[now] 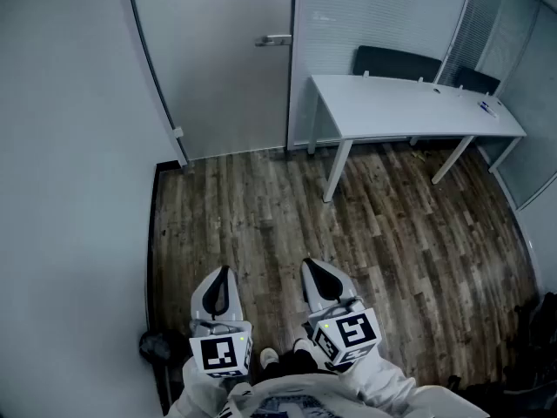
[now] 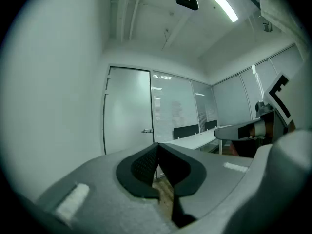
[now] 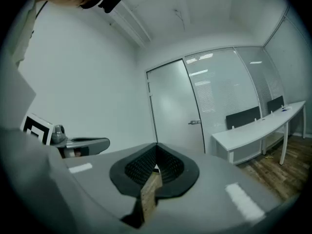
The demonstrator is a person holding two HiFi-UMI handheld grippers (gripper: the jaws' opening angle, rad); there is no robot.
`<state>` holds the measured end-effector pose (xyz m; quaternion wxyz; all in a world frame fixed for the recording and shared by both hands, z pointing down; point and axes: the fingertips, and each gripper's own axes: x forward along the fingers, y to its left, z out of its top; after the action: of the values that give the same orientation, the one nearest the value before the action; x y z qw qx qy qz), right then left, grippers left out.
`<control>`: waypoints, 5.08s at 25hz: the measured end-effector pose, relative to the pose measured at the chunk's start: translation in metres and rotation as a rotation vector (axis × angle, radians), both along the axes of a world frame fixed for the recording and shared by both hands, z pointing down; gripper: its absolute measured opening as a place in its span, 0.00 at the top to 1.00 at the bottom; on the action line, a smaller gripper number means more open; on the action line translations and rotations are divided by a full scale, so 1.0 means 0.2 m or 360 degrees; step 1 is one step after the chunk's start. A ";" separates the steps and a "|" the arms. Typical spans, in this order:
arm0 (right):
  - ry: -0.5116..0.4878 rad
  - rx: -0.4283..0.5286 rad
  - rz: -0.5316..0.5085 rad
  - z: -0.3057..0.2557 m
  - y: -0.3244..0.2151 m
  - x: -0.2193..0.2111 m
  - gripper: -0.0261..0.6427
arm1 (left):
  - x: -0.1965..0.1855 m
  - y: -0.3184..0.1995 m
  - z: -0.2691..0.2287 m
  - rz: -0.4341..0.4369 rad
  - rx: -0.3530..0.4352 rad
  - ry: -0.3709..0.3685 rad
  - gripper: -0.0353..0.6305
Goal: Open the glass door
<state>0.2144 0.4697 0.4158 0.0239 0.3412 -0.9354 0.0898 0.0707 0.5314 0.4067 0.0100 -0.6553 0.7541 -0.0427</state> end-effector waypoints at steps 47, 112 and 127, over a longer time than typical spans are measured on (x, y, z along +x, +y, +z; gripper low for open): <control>-0.0089 0.0038 -0.0022 -0.04 -1.52 -0.80 0.95 | -0.72 -1.57 0.00 0.0091 0.0004 -0.0019 0.95; -0.0067 -0.0042 0.0307 0.07 -4.27 -1.61 0.95 | -1.64 -4.64 0.34 0.0451 -0.0351 -0.0466 0.61; -0.0025 -0.0092 0.0520 0.11 -4.33 -1.39 0.95 | -1.58 -5.24 0.44 0.0554 -0.0350 -0.1764 0.59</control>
<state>-0.0645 -0.3972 0.4372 0.0116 0.4873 -0.8646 0.1220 -0.2449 -0.5163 0.4949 0.3411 -0.6467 0.5089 -0.4544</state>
